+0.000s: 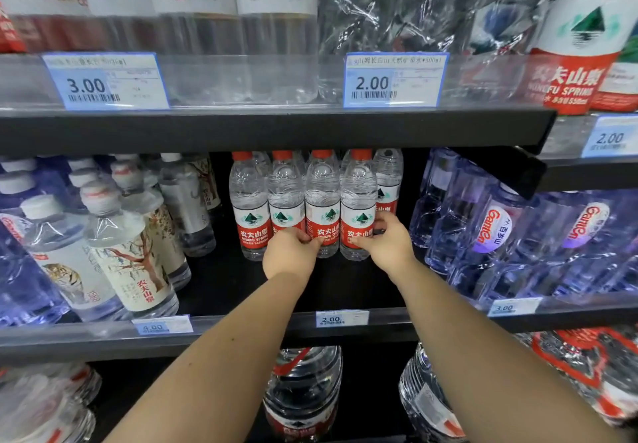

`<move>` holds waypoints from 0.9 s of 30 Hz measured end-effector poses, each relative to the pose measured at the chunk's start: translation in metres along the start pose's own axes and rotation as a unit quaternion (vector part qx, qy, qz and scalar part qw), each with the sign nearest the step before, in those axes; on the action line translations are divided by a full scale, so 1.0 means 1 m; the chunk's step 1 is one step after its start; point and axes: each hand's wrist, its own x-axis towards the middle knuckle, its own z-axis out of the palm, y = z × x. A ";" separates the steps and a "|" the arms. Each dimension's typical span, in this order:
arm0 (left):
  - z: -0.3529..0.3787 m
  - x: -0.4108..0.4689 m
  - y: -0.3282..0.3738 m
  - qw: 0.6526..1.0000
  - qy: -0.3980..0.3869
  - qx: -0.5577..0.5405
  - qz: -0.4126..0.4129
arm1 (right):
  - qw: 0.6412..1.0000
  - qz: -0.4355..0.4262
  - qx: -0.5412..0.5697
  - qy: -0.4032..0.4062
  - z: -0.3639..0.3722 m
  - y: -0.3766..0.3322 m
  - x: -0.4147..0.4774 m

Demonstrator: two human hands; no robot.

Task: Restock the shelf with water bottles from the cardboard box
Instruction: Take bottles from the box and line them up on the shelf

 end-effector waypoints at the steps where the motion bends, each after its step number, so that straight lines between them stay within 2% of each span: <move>1: -0.001 0.000 -0.001 1.000 -0.004 0.000 0.006 | 1.000 0.000 -0.005 0.001 0.000 -0.001 -0.001; 6: -0.013 -0.010 -0.005 0.997 -0.064 0.002 0.047 | 0.992 -0.009 -0.118 0.039 -0.005 -0.010 -0.016; 9: -0.036 -0.023 0.000 0.984 -0.108 0.070 0.124 | 0.979 -0.057 -0.197 -0.008 -0.014 -0.025 -0.038; 12: -0.070 -0.038 0.011 0.958 -0.090 0.166 0.216 | 0.941 -0.120 -0.309 -0.071 -0.030 -0.055 -0.069; 16: -0.119 -0.081 0.021 0.909 -0.054 0.291 0.293 | 0.887 -0.192 -0.407 -0.105 -0.042 -0.090 -0.125; 21: -0.133 -0.167 -0.028 0.882 -0.078 0.357 0.297 | 0.853 -0.213 -0.453 -0.146 -0.022 -0.065 -0.217; 24: -0.121 -0.217 -0.078 0.872 -0.107 0.379 0.292 | 0.849 -0.174 -0.462 -0.188 -0.005 -0.023 -0.265; 27: -0.103 -0.266 -0.129 0.876 -0.136 0.375 0.271 | 0.844 -0.131 -0.471 -0.222 0.011 0.021 -0.315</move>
